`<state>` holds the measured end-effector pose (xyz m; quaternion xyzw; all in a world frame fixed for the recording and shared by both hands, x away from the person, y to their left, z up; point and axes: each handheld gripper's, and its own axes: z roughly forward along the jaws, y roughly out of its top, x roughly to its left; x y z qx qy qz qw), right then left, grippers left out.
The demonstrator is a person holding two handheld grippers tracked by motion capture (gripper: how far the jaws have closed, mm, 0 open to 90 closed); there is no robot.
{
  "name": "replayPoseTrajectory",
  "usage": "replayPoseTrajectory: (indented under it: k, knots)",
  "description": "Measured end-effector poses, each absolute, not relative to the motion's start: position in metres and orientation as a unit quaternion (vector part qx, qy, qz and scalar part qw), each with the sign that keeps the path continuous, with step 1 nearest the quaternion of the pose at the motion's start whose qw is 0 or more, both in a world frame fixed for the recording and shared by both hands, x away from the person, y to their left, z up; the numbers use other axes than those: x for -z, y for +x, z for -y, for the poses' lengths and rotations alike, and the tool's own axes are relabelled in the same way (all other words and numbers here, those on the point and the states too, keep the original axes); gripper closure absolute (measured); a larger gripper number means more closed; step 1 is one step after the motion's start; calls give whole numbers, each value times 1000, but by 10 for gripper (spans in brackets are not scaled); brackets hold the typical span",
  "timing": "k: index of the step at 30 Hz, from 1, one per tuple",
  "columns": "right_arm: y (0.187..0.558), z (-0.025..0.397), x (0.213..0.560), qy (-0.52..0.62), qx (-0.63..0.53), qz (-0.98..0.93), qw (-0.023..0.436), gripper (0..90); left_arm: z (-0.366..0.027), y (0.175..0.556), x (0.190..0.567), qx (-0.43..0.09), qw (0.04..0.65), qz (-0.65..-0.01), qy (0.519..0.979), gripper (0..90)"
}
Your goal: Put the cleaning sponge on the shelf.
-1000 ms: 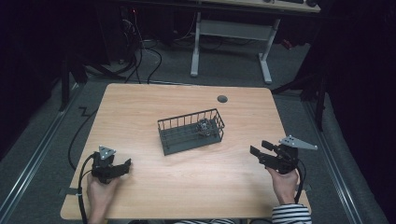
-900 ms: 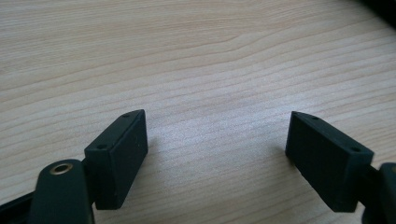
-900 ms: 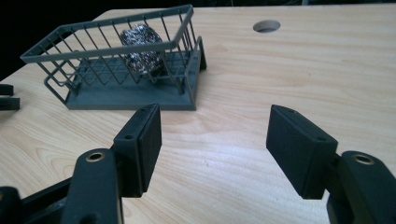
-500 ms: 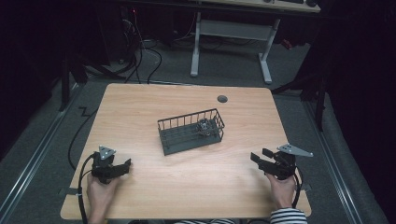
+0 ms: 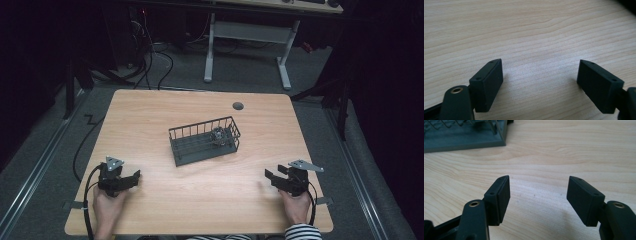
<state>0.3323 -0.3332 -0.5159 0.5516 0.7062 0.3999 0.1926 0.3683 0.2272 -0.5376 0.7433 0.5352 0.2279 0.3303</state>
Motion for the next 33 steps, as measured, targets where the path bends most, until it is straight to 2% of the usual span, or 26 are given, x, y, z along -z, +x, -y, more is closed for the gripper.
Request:
replayPoseTrajectory:
  k: [17, 21, 22, 33]
  knots:
    - [337, 322, 530, 546, -342, -735, 211, 331, -227, 368, 537, -227, 329, -535, 744, 212]
    - [338, 321, 530, 538, -332, -742, 221, 329, -227, 368, 538, -228, 330, -534, 744, 213]
    - [339, 320, 531, 533, -315, -749, 237, 311, -227, 368, 538, -228, 330, -534, 744, 212]
    - [339, 321, 531, 534, -314, -749, 236, 294, -227, 368, 538, -227, 331, -534, 745, 202]
